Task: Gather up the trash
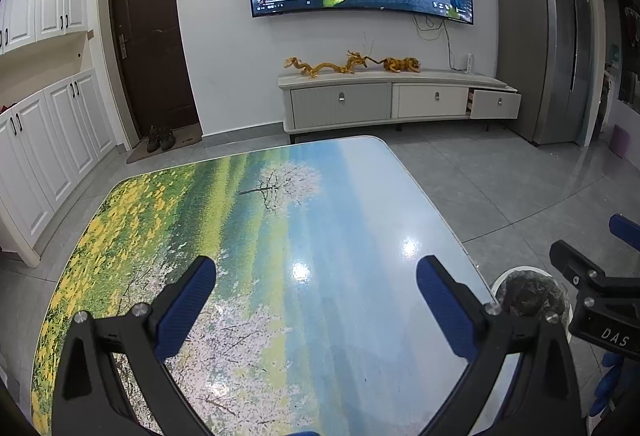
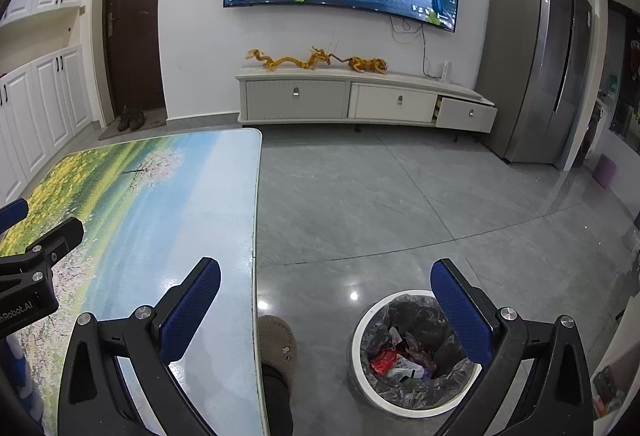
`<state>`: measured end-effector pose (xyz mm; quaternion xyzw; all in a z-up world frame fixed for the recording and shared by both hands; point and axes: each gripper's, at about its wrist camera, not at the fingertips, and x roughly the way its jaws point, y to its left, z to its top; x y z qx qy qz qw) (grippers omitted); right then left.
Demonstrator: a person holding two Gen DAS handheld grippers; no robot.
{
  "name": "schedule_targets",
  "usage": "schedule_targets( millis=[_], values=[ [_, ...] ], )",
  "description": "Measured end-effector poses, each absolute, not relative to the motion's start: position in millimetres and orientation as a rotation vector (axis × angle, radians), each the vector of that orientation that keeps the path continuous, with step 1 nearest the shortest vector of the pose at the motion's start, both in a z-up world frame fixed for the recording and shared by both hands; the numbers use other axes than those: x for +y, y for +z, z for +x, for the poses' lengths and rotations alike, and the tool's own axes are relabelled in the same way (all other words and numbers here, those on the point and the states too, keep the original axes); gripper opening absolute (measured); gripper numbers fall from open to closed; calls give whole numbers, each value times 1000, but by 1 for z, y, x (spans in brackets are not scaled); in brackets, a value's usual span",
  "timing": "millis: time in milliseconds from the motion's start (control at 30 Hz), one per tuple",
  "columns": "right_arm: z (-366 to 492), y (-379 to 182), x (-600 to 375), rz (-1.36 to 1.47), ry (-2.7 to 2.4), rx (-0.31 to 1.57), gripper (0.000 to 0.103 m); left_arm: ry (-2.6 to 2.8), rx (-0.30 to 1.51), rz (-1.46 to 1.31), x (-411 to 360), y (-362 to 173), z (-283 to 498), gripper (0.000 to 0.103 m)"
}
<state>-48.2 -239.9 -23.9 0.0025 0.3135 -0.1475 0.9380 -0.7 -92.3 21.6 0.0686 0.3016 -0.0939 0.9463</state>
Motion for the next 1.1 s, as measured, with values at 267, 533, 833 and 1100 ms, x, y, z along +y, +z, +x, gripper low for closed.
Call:
schedule_targets(
  millis=[267, 533, 833, 1100],
  values=[
    [-42, -31, -243, 7, -297, 659, 103, -190, 632, 146, -94, 16, 6, 101],
    [-41, -32, -244, 10, -295, 663, 103, -187, 633, 149, -94, 14, 6, 101],
    [-42, -31, -242, 8, -293, 661, 103, -173, 623, 146, -89, 16, 2, 101],
    [-48, -28, -238, 3, -289, 648, 103, -165, 597, 144, -85, 23, -6, 101]
  ],
)
